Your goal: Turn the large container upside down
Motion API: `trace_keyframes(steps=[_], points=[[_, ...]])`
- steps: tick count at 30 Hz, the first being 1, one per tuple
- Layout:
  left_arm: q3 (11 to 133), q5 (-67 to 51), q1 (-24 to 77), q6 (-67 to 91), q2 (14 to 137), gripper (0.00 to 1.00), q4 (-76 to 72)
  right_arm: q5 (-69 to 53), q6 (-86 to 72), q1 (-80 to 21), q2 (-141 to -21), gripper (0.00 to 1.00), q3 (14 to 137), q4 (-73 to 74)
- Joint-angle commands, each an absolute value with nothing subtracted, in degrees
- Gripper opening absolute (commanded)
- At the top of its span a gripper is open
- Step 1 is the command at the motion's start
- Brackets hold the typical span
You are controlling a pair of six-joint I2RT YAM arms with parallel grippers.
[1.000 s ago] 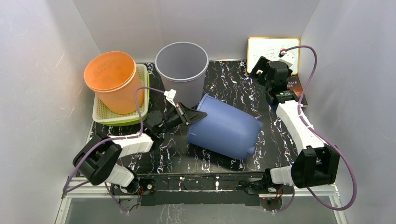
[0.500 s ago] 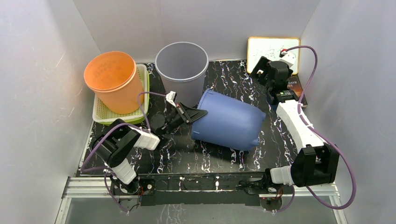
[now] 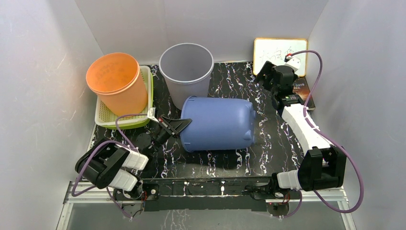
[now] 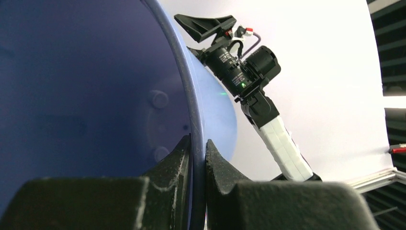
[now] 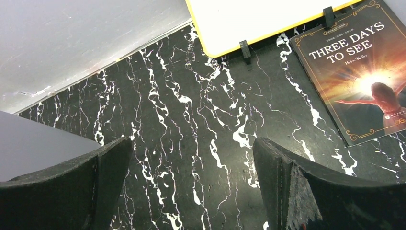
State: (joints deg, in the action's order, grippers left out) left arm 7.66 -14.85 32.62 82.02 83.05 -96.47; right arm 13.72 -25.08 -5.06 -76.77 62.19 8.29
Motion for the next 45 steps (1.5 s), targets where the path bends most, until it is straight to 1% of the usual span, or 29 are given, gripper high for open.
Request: trace_keyframes(steps=[1, 17, 23, 27, 29, 32, 34, 37, 41, 43, 45], points=[[-0.39, -16.02, 31.47, 80.6, 86.97, 0.0, -102.32, 12.98, -25.49, -4.64, -76.52, 0.98, 61.9, 4.25], [-4.27, -14.65, 29.3, 78.0, 94.44, 0.01, -102.3, 11.72, -25.22, -4.59, -76.42, 0.98, 60.41, 3.95], [-5.31, -14.14, 28.74, 78.22, 92.6, 0.14, -100.81, 11.27, -25.46, -4.65, -76.12, 0.98, 60.03, 3.78], [-4.74, -14.5, 28.64, 77.81, 88.6, 0.21, -96.69, 10.73, -25.74, -4.65, -76.1, 0.98, 60.24, 3.61], [-4.44, -14.67, 28.64, 77.45, 85.49, 0.26, -93.56, 10.46, -25.88, -4.65, -76.2, 0.98, 60.37, 3.56], [-4.39, -14.32, 28.57, 76.33, 79.32, 0.32, -85.37, 10.03, -26.09, -4.62, -76.29, 0.98, 60.47, 3.36], [-4.02, -13.59, 28.49, 75.15, 73.9, 0.4, -78.24, 9.59, -26.31, -4.61, -76.37, 0.98, 60.32, 3.11], [-3.12, -12.43, 28.38, 73.07, 66.29, 0.46, -67.35, 9.3, -26.59, -4.6, -76.59, 0.98, 60.22, 3.01], [-2.74, -11.19, 27.72, 71.74, 60.16, 0.48, -58.65, 8.9, -26.68, -4.65, -76.64, 0.98, 59.88, 2.86], [-3.69, -10.7, 27.35, 72.04, 59.53, 0.48, -58.11, 8.83, -26.64, -4.66, -76.53, 0.98, 59.73, 2.89], [-5.03, -10.11, 27.09, 72.47, 60.14, 0.46, -59.46, 8.87, -26.67, -4.61, -76.4, 0.98, 59.65, 2.88]])
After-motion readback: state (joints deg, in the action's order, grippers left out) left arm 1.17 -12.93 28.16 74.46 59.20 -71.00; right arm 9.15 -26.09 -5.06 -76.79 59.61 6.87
